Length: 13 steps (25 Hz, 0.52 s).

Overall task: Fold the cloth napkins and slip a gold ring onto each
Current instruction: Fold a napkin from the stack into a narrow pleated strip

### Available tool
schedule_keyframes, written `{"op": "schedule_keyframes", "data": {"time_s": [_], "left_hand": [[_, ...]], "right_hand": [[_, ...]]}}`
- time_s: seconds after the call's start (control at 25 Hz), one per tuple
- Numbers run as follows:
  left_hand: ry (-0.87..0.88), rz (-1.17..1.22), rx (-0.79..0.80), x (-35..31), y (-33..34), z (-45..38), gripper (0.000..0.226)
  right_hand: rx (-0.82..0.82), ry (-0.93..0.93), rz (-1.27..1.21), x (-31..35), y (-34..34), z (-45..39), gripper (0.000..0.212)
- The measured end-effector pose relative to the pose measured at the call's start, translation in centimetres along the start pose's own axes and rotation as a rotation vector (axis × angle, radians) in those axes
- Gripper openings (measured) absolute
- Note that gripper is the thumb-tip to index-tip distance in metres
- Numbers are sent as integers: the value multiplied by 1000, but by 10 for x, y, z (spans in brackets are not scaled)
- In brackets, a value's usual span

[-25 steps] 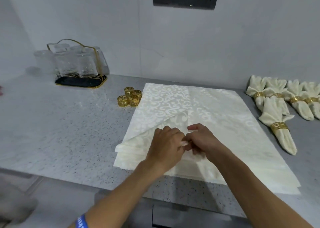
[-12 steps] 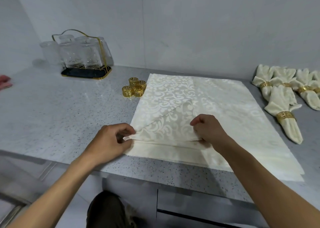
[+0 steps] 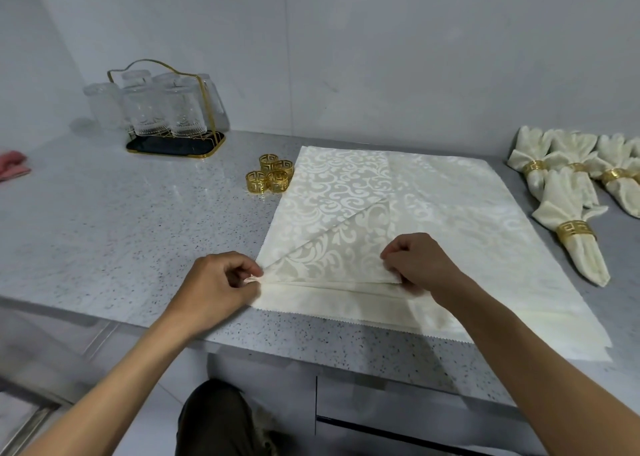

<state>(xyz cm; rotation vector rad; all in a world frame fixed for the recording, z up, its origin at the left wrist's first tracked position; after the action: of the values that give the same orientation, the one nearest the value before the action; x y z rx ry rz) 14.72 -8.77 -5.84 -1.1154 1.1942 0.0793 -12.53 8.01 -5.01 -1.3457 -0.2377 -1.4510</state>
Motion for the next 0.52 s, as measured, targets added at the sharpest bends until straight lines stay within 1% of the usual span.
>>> {"op": "schedule_keyframes", "data": {"time_s": [0.2, 0.28, 0.36, 0.52], "left_hand": [[20, -12, -126, 1, 3, 6, 21], [-2, 24, -153, 3, 3, 5, 21], [3, 26, -159, 3, 3, 5, 22], [68, -76, -123, 0, 5, 7, 25]], "right_hand": [[-19, -40, 217, 5, 5, 1, 20], [-11, -39, 224, 3, 5, 1, 21], [-13, -30, 214, 1, 4, 1, 19], [-23, -30, 219, -1, 4, 0, 16]]}}
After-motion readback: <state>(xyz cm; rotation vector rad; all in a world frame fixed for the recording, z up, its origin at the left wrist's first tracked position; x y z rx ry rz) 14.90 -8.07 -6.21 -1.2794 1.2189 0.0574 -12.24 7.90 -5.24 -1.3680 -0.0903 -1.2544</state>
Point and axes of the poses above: each hand's wrist, its own z-axis away from the middle knuckle, its own y-axis out of the palm, x = y × z, the point moved 5 cm from there along -z, towards the middle knuckle, and after that the axes turned 7 degrees about x, right-handed, at the moved point
